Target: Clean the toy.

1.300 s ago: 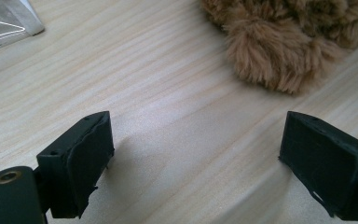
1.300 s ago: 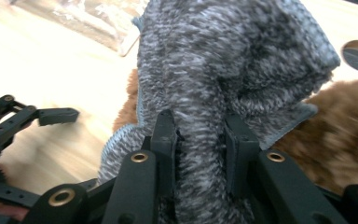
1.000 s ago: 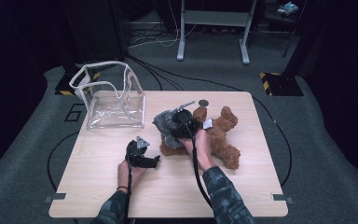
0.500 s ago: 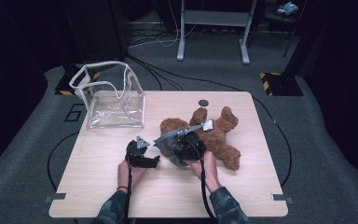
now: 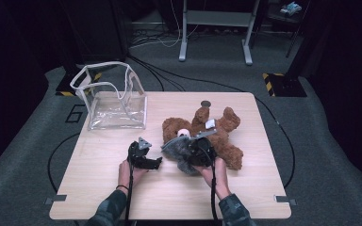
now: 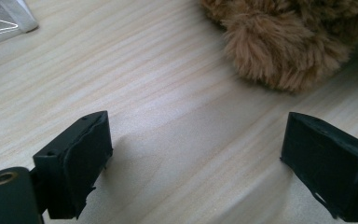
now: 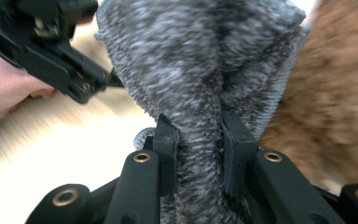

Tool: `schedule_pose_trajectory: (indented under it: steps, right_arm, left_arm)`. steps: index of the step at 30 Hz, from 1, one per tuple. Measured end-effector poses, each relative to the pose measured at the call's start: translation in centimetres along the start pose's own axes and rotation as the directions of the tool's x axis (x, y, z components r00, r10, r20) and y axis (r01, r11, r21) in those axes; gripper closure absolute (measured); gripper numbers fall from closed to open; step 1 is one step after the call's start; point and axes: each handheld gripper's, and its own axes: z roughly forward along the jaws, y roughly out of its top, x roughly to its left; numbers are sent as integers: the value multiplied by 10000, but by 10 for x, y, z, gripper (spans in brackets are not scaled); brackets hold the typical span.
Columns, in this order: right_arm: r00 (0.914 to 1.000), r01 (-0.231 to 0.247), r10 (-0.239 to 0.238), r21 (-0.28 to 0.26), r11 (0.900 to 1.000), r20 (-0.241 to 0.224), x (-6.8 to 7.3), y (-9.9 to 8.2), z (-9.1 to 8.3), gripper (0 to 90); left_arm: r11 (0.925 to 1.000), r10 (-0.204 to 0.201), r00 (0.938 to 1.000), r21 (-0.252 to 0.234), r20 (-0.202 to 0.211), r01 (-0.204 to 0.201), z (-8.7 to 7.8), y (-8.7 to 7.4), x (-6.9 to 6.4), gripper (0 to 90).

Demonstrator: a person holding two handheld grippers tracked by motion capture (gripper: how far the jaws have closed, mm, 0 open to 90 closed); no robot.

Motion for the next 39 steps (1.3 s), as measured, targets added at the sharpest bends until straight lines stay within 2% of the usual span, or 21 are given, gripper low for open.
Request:
schedule_pose_trajectory:
  steps: [2,4,6,7,8,9,12,15,18,21,23,24,26,29,34,35,36,37,39]
  right_arm:
    - [9999,-15,19,-250,9997,153,-3,3,-10,714]
    - [9992,-53,76,-577,9983,393,-8,6,-22,713]
    - [9981,-126,171,-756,9971,584,-13,8,-31,713]
    - [9974,-200,258,-860,9961,673,-16,9,-36,714]
    - [9967,-228,299,-931,9954,756,-19,10,-40,713]
    - [9950,-319,405,-943,9950,909,-22,11,-43,714]
    - [9892,-506,658,-1161,9919,1313,-29,15,-51,714]
    - [9824,-546,749,-1205,9912,1713,-37,19,-55,714]
    - [9761,-488,723,-1177,9919,2049,-41,24,-55,715]
    - [9709,-434,672,-1071,9933,2301,-41,28,-53,714]
    - [9707,-377,583,-918,9951,2333,-41,30,-51,711]
    - [9707,-334,527,-855,9958,2344,-41,30,-49,711]
    - [9715,-270,441,-759,9968,2328,-40,32,-47,710]
    - [9709,-161,323,-697,9974,2372,-35,35,-44,709]
    - [9704,39,107,-599,9982,2411,-30,48,-33,708]
    - [9716,141,-26,-466,9988,2366,-29,52,-29,706]
    - [9718,136,-47,-362,9993,2359,-28,55,-23,707]
    - [9728,136,-70,-268,9995,2317,-28,57,-19,707]
    - [9728,285,-308,133,9995,2298,-26,62,-6,712]
  left_arm:
    - [9993,16,9999,372,-106,-12,-1,5,-1,38]
    - [9999,141,9996,-25,-231,-141,-9,12,-3,49]
    - [9995,49,10000,-323,-28,-50,-16,21,-3,50]
    - [9984,37,9999,-561,-110,-43,-19,27,-4,51]
    - [9967,135,9998,-794,-173,-148,-23,34,-6,53]
    - [9924,104,9998,-1226,-148,-121,-27,43,-11,56]
    - [9842,459,9987,-1701,-212,-489,-33,66,-22,64]
    - [9754,745,9968,-2059,-293,-789,-32,84,-34,86]
    - [9714,1047,9943,-2121,-192,-1064,-24,98,-46,106]
    - [9734,1133,9936,-2001,-30,-1116,-11,107,-56,110]
    - [9768,1208,9926,-1772,-71,-1202,-4,109,-61,110]
    - [9805,1362,9907,-1433,13,-1346,1,109,-62,109]
    - [9806,1310,9912,-1445,-200,-1325,7,105,-65,106]
    - [9778,1121,9932,-1747,-313,-1158,12,96,-66,114]
    - [9682,1396,9875,-1989,-734,-1517,17,85,-72,118]
    - [9662,1354,9876,-2103,-788,-1493,18,83,-73,119]
    - [9663,1477,9858,-2007,-804,-1611,17,83,-73,120]
    - [9651,1357,9871,-2140,-847,-1510,18,83,-74,120]
    - [9660,1423,9863,-2056,-833,-1567,17,83,-73,123]
